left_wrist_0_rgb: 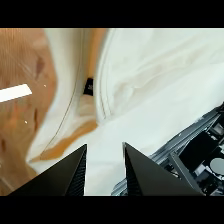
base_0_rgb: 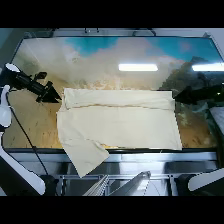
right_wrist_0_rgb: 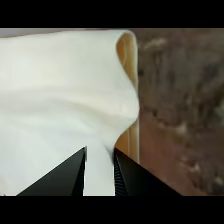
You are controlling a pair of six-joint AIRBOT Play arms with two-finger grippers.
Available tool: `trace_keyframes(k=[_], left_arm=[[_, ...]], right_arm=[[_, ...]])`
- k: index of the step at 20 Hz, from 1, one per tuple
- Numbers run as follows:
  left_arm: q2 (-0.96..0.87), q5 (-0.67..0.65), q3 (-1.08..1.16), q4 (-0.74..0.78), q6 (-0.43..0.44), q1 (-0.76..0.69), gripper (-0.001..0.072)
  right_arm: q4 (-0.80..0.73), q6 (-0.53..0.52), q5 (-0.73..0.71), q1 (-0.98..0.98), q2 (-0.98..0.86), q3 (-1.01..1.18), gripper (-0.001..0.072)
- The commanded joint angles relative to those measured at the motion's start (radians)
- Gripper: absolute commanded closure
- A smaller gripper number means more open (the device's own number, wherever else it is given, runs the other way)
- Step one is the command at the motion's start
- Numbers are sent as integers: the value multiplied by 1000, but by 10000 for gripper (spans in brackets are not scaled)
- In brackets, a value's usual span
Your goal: Fold the shirts.
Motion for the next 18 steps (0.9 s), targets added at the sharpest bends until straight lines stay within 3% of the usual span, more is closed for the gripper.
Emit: trace_keyframes(k=[1, 4, 6, 7, 10, 14, 16, 17, 18], left_arm=[[93, -28, -15, 82, -21, 43, 461], [235, 44, -178, 118, 43, 66, 461], [349, 108, -373, 118, 87, 80, 461], [402, 135, -481, 118, 114, 85, 460], [521, 181, -745, 133, 154, 116, 460], [623, 198, -961, 134, 156, 174, 460], [672, 241, -1052, 134, 156, 201, 461], [690, 263, -1090, 134, 156, 208, 460], [707, 290, -1133, 134, 157, 209, 461]], right_arm=[[-89, 40, 66, -51, 121, -64, 487], [-132, 50, 42, -94, 249, -269, 483], [-174, 93, 24, -119, 314, -420, 207], [-193, 93, 24, -127, 332, -483, 195], [-291, 126, 1, -128, 352, -642, 197], [-263, 113, -103, -126, 353, -803, 210], [-206, 45, -150, -126, 353, -843, 211], [-177, 5, -152, -126, 353, -847, 296], [-158, -14, -148, -127, 353, -847, 438]])
